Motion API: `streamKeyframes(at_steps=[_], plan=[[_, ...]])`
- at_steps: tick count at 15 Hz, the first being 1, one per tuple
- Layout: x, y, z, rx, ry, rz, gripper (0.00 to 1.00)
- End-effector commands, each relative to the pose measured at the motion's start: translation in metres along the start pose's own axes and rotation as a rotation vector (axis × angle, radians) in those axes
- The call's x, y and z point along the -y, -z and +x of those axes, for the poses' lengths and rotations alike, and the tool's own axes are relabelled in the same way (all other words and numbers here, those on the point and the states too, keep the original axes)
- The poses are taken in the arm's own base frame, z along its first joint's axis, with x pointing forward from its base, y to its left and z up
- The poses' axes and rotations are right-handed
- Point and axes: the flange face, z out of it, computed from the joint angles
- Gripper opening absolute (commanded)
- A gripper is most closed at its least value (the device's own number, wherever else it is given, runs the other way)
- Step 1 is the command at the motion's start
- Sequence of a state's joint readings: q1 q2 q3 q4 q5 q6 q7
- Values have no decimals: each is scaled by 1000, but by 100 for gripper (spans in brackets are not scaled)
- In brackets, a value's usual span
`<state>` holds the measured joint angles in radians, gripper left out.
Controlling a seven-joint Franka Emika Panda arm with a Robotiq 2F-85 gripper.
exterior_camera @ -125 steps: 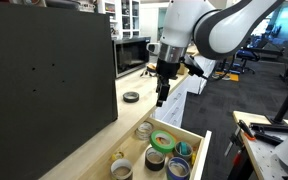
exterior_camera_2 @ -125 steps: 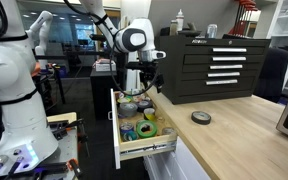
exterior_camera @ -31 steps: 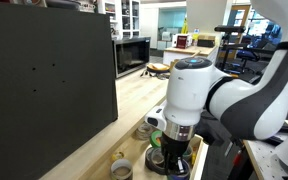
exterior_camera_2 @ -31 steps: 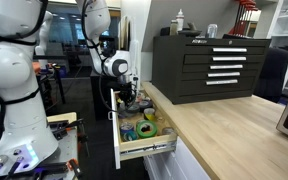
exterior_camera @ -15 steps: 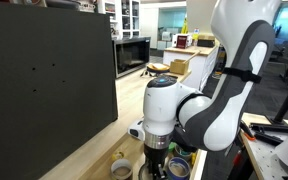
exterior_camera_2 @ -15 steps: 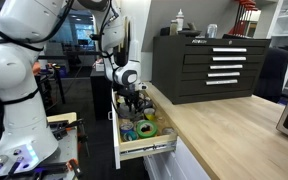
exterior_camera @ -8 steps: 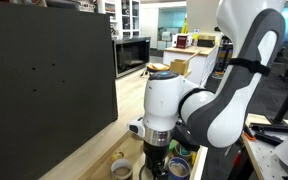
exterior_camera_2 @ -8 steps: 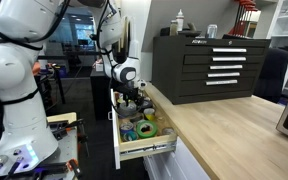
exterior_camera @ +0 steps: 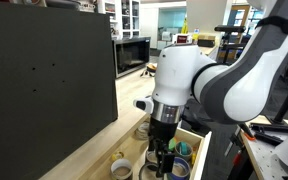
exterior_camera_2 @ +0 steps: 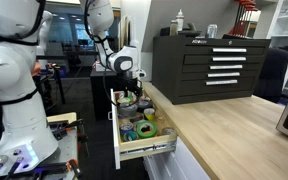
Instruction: Place the black masking tape in the drawer
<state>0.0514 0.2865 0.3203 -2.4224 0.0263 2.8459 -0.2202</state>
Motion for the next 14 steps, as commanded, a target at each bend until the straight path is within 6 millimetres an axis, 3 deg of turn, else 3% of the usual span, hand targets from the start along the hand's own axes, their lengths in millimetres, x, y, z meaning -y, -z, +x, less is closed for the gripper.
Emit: streamKeyframes(at_steps=[1, 7, 8, 9, 14], plan=[[-2, 39, -15, -19, 2, -21, 100], [-16, 70, -16, -61, -15, -60, 100], [-25, 72, -10, -65, -25, -66, 100], [-16, 58, -5, -76, -26, -56, 100], [-25, 62, -7, -81, -38, -66, 100]])
